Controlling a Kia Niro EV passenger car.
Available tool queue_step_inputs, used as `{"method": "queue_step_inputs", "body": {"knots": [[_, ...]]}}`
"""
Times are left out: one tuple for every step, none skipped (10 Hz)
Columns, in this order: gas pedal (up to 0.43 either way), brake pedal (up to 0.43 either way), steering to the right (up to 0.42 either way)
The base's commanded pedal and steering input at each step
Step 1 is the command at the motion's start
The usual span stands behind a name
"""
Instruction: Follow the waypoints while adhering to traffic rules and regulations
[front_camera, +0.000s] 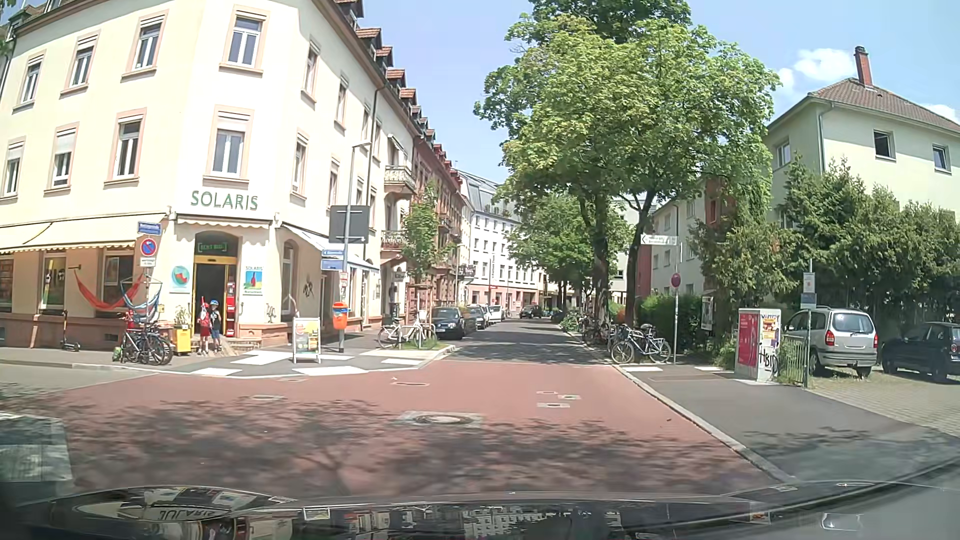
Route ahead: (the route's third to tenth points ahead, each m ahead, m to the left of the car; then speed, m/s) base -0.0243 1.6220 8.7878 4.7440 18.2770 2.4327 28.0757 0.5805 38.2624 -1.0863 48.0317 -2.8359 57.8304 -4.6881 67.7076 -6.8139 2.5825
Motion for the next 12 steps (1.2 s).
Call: {"method": "queue_step_inputs", "body": {"knots": [[0.059,0.0,0.159],[0.059,0.0,0.14],[0.059,0.0,0.116],[0.079,0.0,0.106],[0.087,0.0,0.101],[0.087,0.0,0.097],[0.087,0.0,0.088],[0.087,0.0,0.078],[0.079,0.0,0.061],[0.079,0.0,0.045],[0.079,0.0,0.04],[0.079,0.0,0.04]]}}
